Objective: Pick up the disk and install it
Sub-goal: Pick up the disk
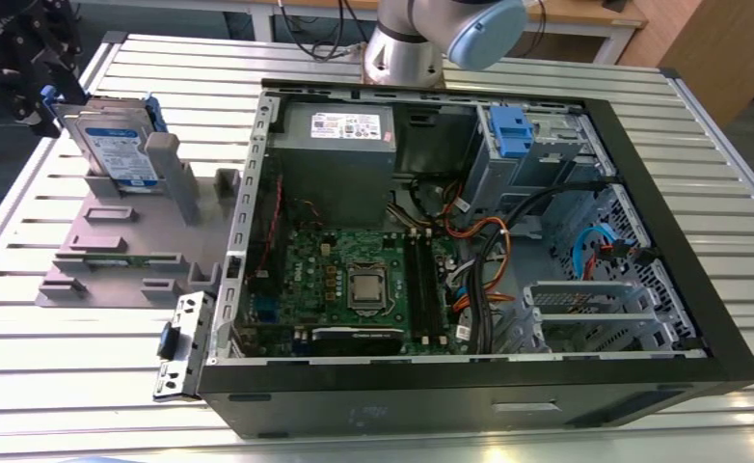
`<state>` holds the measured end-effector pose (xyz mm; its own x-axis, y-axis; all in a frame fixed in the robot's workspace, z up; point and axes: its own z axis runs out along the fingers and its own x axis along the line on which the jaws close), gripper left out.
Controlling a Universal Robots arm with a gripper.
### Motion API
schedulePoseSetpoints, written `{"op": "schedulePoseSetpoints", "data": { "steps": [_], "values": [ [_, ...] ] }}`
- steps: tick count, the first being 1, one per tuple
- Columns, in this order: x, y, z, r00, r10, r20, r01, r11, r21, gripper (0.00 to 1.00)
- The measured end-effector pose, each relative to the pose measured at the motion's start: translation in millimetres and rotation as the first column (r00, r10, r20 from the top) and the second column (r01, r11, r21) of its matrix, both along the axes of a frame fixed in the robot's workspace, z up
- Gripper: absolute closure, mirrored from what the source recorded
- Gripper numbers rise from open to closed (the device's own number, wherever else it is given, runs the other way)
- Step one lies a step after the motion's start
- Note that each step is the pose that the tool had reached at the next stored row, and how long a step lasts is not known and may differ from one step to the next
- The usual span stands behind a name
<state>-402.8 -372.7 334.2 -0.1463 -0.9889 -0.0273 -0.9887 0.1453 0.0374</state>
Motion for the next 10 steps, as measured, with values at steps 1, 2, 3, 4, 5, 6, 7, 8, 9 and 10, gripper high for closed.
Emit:
{"op": "schedulePoseSetpoints", "data": {
  "steps": [1, 2, 3, 4, 5, 6, 7, 8, 9, 10],
  "values": [
    [0.0, 0.3, 0.0, 1.0, 0.0, 0.0, 0.0, 1.0, -0.0001, 0.4],
    [0.0, 0.6, 0.0, 1.0, 0.0, 0.0, 0.0, 1.0, 0.0, 0.4],
    [0.0, 0.8, 0.0, 1.0, 0.0, 0.0, 0.0, 1.0, 0.0, 0.4],
    [0.0, 1.0, 0.0, 1.0, 0.0, 0.0, 0.0, 1.0, 0.0, 0.4],
    [0.0, 1.2, 0.0, 1.0, 0.0, 0.0, 0.0, 1.0, 0.0, 0.4],
    [0.0, 1.4, 0.0, 1.0, 0.0, 0.0, 0.0, 1.0, 0.0, 0.4],
    [0.0, 1.6, 0.0, 1.0, 0.0, -0.0001, 0.0, 1.0, 0.0, 0.4],
    [0.0, 1.8, 0.0, 1.0, 0.0, 0.0, 0.0, 1.0, 0.0, 0.4],
    [0.0, 2.1, 0.0, 1.0, 0.0, -0.0001, 0.0, 1.0, 0.0, 0.4],
    [0.0, 2.3, 0.0, 1.0, 0.0, -0.0001, 0.0, 1.0, 0.0, 0.4]
  ]
}}
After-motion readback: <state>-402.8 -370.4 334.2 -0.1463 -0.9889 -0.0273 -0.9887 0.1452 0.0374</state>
